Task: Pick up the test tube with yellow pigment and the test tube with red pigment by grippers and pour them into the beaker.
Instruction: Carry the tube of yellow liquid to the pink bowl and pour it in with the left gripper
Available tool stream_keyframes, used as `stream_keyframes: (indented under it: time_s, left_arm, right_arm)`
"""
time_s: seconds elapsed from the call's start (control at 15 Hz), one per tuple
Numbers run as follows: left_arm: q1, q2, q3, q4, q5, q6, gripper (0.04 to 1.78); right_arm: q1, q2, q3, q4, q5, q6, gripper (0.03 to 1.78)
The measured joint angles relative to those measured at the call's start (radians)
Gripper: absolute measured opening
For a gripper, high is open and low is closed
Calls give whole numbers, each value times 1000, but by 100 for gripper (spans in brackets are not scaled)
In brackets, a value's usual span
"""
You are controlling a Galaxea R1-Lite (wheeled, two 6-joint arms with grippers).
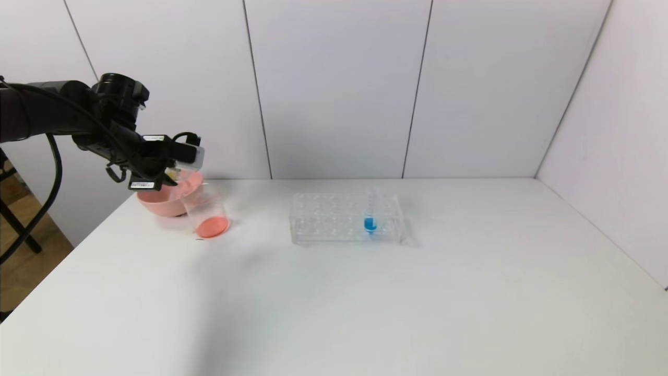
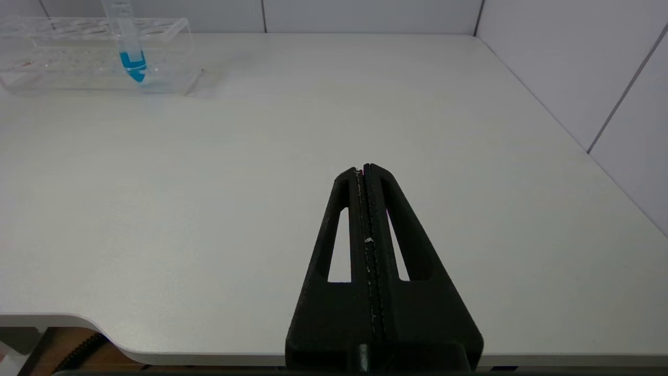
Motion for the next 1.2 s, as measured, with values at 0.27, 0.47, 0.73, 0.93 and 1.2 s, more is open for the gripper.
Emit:
stream_keyframes:
  time_s: [0.27,0.47,0.73,0.93,1.2]
  left_arm:
    - [-3,0,0,0,3,1,45]
    - [0,0,0,0,4,1,45]
    - [-4,-1,0,0,5,1,45]
    - [-7,-2,0,1,5,2,45]
    - [-6,-9,0,36,12,4,45]
  right_arm:
    - [0,0,0,0,0,0,11]
    - [0,0,0,0,0,0,11]
    - [0,0,0,0,0,0,11]
    - [0,0,0,0,0,0,11]
    - [0,0,0,0,0,0,11]
